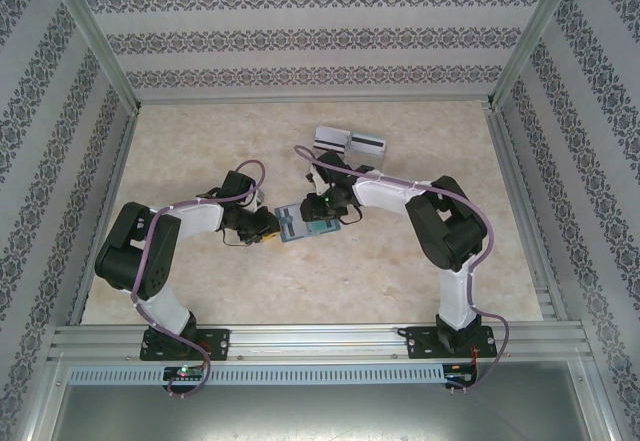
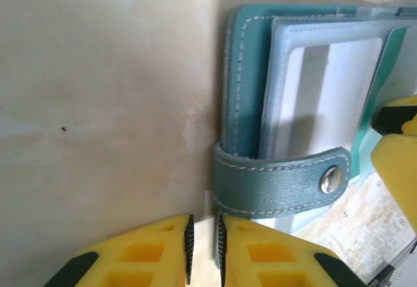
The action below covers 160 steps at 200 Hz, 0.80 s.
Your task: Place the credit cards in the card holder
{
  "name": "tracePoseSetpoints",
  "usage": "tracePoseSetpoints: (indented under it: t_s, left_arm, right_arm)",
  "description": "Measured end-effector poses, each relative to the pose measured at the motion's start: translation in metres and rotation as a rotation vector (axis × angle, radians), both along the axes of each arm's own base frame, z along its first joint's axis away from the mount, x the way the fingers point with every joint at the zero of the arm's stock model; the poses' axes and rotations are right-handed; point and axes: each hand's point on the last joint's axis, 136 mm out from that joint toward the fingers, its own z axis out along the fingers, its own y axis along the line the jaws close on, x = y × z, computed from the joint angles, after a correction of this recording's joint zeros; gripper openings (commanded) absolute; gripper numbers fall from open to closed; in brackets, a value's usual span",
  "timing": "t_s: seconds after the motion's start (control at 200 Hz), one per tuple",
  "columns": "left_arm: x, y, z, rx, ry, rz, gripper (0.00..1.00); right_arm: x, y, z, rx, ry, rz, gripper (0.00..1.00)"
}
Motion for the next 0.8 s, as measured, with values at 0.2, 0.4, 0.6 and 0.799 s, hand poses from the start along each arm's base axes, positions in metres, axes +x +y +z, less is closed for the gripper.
tracePoseSetpoints:
  t_s: [0.2,0.4,0.6,0.799]
  left_arm:
    - [0.002,-0.001,0.001,-0.001,-0.003,-0.001,0.2]
    - [0.017,-0.007,0.015,-0.01,-0.044,-0.012,0.21]
    - [0.036,-0.012,0.039,-0.015,-0.098,-0.026,0.25]
    - [0.051,-0.017,0.057,-0.029,-0.147,-0.03,0.27]
  right_arm:
    - [0.002,0.0,0.016,0.023,-0.021,-0.003,0.41]
    - [0.008,-0.013,0.044,0.099,-0.054,-0.034,0.41]
    - [0.013,-0.049,0.026,0.118,0.014,-0.133,0.41]
    - [0.008,-0.052,0.021,0.146,0.052,-0.146,0.41]
